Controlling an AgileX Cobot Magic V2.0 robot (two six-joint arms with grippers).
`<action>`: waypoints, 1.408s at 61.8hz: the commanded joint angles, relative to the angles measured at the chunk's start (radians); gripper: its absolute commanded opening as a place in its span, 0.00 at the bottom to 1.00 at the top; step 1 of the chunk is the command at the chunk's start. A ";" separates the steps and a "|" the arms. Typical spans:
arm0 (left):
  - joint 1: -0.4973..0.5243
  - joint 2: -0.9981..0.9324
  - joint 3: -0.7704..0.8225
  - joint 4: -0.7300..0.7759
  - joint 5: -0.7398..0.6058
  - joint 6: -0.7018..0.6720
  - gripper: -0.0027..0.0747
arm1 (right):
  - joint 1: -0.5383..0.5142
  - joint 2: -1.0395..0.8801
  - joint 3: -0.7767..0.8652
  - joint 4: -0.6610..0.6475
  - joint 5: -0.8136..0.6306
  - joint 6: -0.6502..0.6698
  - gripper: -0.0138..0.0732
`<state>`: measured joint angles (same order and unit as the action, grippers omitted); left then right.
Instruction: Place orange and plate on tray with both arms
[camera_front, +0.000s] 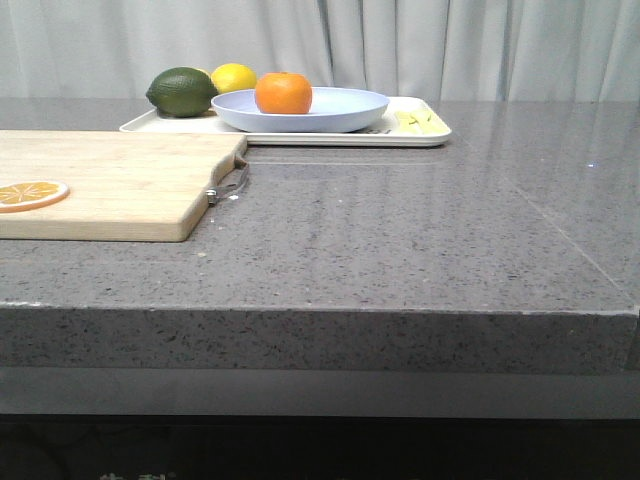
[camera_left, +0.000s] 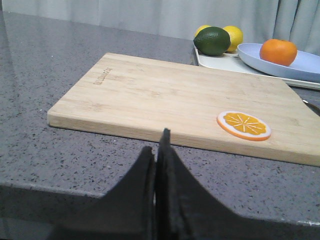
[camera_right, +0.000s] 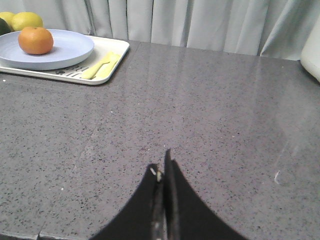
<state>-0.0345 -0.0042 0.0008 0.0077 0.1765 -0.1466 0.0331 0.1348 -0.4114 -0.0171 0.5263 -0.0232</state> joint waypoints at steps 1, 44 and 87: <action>0.003 -0.022 0.005 -0.008 -0.086 -0.008 0.01 | -0.005 0.011 -0.023 -0.011 -0.087 -0.008 0.09; 0.003 -0.022 0.005 -0.008 -0.086 -0.008 0.01 | -0.005 0.011 -0.023 -0.011 -0.087 -0.008 0.09; 0.003 -0.022 0.005 -0.008 -0.086 -0.008 0.01 | -0.003 -0.107 0.433 -0.006 -0.474 -0.007 0.09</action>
<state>-0.0345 -0.0042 0.0008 0.0077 0.1765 -0.1466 0.0331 0.0487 0.0245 -0.0171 0.1102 -0.0232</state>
